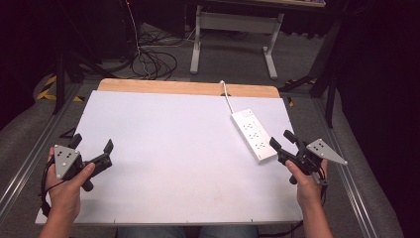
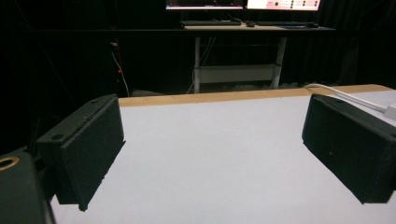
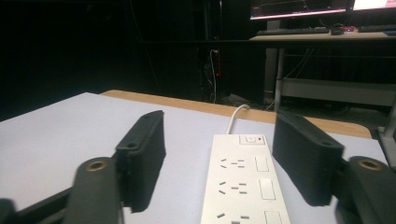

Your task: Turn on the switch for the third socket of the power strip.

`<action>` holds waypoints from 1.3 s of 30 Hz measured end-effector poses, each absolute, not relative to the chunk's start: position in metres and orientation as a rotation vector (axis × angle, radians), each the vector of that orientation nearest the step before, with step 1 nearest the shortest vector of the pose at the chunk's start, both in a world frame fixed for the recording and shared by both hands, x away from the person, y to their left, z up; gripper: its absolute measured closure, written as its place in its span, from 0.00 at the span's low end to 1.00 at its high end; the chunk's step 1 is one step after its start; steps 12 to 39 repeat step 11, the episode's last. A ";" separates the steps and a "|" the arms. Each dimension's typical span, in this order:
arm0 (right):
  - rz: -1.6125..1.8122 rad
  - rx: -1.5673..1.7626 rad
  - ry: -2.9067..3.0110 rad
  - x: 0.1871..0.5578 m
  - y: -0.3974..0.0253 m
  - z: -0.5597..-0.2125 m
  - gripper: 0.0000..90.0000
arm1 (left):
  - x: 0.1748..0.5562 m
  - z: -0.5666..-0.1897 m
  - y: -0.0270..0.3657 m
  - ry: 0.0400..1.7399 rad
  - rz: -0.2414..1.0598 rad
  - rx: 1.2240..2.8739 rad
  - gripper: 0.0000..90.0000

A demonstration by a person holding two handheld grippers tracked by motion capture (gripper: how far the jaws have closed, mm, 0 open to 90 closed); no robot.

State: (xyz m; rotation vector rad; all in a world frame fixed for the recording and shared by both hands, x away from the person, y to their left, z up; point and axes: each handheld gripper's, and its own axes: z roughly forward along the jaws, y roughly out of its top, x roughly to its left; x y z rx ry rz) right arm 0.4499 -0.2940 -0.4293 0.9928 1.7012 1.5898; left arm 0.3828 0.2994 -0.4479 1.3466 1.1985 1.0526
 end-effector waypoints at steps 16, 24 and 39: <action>1.596 0.979 1.747 0.453 -0.293 -0.433 0.06 | 0.383 -0.448 0.300 1.204 1.052 1.347 0.07; 1.596 0.979 1.747 0.453 -0.293 -0.433 0.06 | 0.383 -0.448 0.300 1.204 1.052 1.347 0.07; 1.596 0.979 1.747 0.453 -0.293 -0.433 0.06 | 0.383 -0.448 0.300 1.204 1.052 1.347 0.07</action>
